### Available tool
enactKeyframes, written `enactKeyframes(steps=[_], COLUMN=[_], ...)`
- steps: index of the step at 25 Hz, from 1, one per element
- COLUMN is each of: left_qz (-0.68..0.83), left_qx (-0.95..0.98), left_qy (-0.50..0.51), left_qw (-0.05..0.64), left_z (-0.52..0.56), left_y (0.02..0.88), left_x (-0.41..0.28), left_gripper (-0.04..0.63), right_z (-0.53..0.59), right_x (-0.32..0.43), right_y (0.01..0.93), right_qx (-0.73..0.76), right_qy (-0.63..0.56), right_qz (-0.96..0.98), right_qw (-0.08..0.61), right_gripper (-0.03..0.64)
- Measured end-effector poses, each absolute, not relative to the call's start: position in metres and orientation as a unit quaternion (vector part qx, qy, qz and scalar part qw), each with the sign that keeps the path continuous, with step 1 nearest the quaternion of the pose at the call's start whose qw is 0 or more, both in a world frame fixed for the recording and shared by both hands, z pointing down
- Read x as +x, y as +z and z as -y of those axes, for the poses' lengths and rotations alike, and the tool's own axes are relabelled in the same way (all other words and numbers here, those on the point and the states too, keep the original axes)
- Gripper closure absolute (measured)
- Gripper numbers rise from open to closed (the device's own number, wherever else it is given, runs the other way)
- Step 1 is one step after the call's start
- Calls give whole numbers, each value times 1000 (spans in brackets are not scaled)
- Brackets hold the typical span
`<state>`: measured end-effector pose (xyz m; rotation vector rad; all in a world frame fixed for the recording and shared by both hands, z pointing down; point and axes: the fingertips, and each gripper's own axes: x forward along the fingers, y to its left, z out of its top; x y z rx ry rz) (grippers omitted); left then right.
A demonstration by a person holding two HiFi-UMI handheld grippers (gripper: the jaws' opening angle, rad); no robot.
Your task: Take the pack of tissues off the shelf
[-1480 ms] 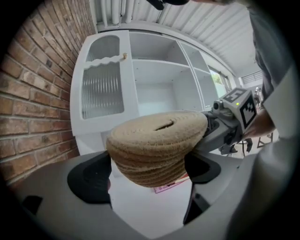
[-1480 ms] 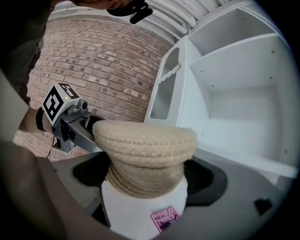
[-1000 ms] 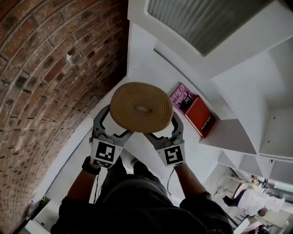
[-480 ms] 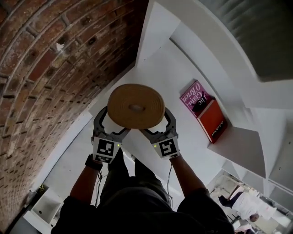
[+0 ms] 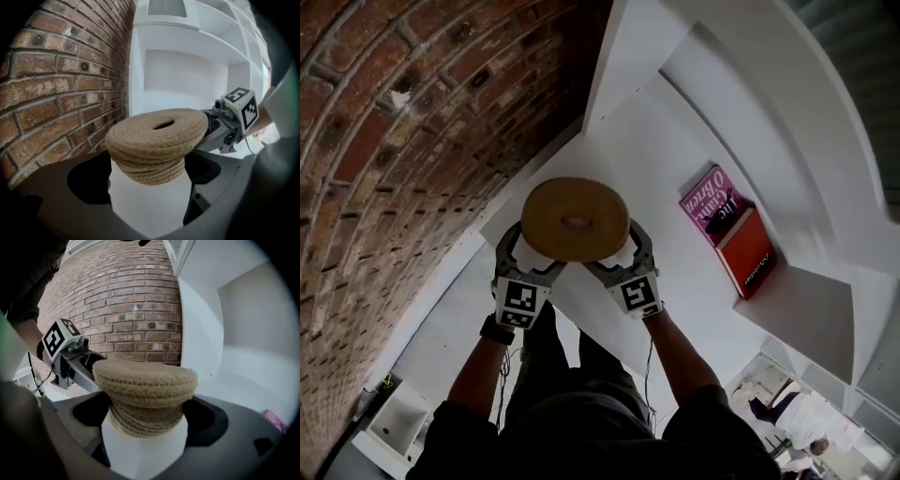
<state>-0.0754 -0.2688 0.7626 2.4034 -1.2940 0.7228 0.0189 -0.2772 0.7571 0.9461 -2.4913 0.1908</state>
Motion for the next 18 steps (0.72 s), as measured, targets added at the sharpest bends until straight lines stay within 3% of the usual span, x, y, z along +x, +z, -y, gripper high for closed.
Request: enactKeyframes(steps=[18], left_qz=[443], left_qx=[838], left_qy=[289], left_qw=[135], left_z=[253], left_y=[803], left_x=[-72], left_gripper=[104], right_z=[276], right_x=[24], right_y=[809], right_qx=[326], right_qy=[53], right_qz=[900], right_qw=[284], right_gripper=[110])
